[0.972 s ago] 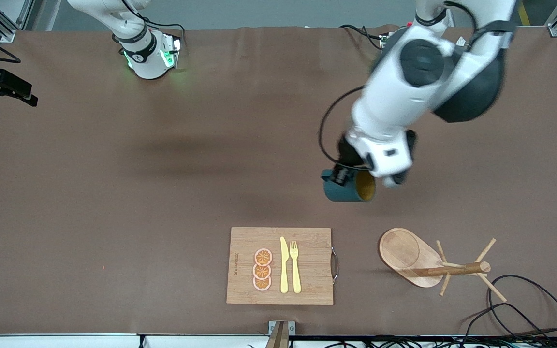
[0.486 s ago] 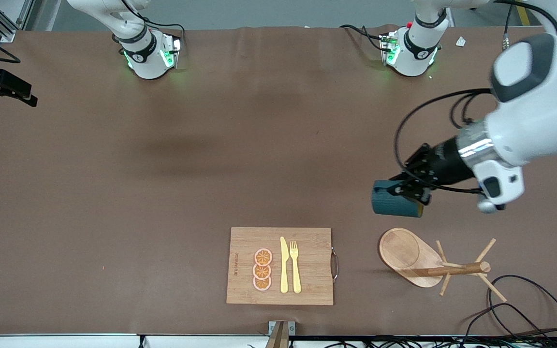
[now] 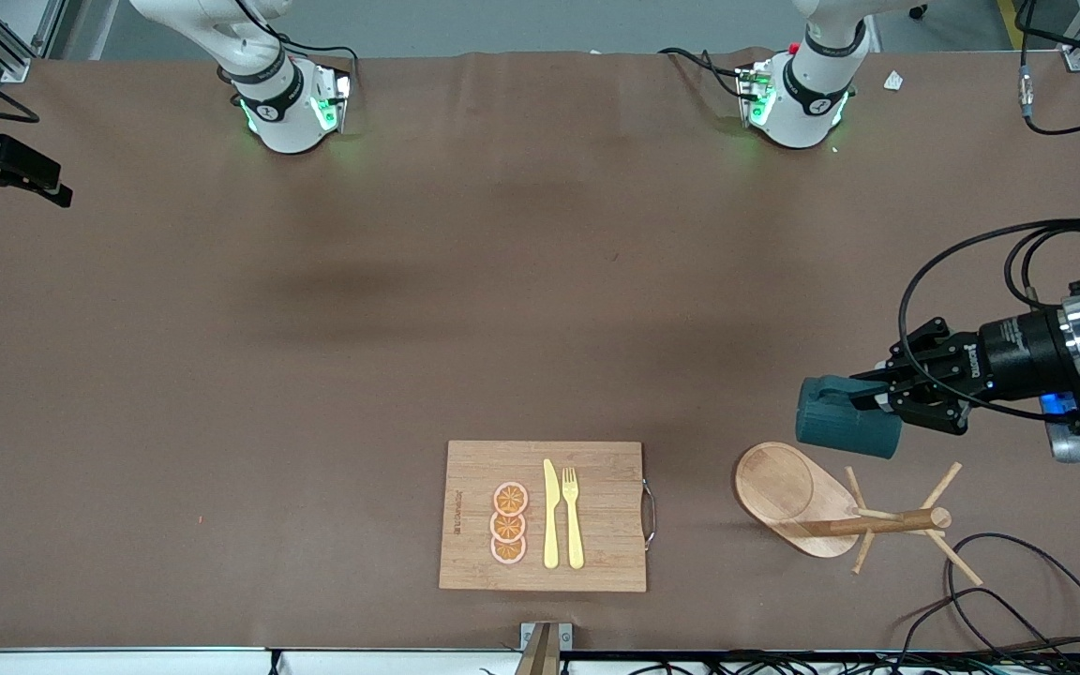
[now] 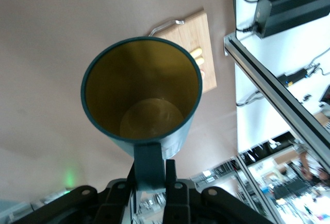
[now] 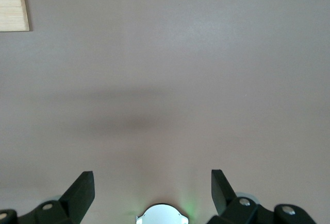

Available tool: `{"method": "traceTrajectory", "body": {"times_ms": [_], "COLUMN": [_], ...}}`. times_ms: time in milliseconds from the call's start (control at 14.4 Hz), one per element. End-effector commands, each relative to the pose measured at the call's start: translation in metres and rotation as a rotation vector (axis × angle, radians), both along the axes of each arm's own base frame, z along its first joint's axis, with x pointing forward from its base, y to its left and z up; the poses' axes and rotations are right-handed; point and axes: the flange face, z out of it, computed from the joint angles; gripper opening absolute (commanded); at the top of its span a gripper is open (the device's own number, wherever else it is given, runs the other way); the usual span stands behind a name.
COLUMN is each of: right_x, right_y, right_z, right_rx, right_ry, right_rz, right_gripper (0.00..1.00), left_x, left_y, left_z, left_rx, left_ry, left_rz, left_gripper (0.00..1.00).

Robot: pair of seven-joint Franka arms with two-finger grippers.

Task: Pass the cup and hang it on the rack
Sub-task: 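Lift the mug by its handle and carry it to the rack, then hook the mug handle onto a rack peg with the left gripper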

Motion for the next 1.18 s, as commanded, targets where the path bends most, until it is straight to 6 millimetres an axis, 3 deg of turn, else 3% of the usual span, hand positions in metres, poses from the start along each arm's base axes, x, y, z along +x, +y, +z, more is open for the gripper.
{"method": "traceTrajectory", "body": {"times_ms": [0, 347, 1111], "right_x": [-0.009, -0.009, -0.008], "right_y": [0.000, 0.000, 0.000], "right_z": [0.003, 0.002, 0.001], "right_rx": [-0.011, -0.010, -0.009], "right_ry": [-0.006, -0.004, 0.000], "right_rz": [0.000, -0.003, -0.001], "right_gripper": [1.00, 1.00, 1.00], "left_x": [0.012, 0.034, 0.058], "left_y": [0.014, 0.026, 0.034], "left_z": [-0.013, -0.048, -0.090], "left_rx": [-0.105, -0.201, -0.250], "left_ry": [0.021, 0.039, 0.036], "left_rz": [0.065, 0.169, 0.230], "left_gripper": [0.00, 0.00, 0.00]}}
